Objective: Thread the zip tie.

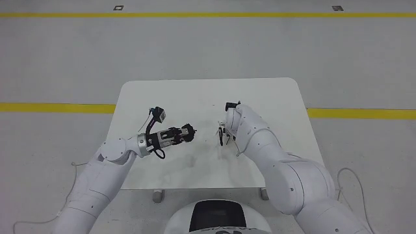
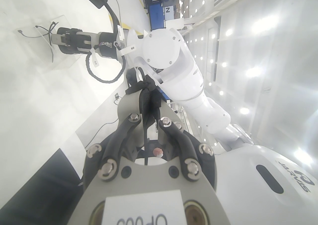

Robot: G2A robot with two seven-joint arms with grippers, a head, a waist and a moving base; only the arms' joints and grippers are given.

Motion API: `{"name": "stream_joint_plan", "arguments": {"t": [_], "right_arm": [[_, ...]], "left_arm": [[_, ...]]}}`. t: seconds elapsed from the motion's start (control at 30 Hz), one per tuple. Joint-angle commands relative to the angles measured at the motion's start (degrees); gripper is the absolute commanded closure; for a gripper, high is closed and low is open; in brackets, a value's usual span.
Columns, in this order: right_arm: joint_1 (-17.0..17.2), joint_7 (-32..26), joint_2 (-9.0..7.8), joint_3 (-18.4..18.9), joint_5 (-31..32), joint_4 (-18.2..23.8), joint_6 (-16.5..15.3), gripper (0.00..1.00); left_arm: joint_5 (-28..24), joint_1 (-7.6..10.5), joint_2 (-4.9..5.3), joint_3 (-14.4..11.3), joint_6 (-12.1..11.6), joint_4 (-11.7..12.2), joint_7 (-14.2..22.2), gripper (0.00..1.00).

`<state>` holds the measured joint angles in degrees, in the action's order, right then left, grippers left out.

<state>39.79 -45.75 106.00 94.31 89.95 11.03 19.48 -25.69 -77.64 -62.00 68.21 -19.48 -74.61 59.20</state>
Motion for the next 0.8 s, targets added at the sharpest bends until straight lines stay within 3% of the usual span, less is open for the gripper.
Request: {"name": "stream_joint_plan", "arguments": {"t": [0.0,0.77], "right_arm": [[-0.1,-0.1,0.04,-0.3,0.0,-0.2,0.0,0.84],[-0.2,-0.3,-0.13,-0.8,0.0,-1.5,0.0,0.82]], "left_arm": [[0.0,0.0,0.0,0.0,0.0,0.0,0.0,1.0],[0.0,0.0,0.0,0.0,0.0,0.0,0.0,1.0]]}}
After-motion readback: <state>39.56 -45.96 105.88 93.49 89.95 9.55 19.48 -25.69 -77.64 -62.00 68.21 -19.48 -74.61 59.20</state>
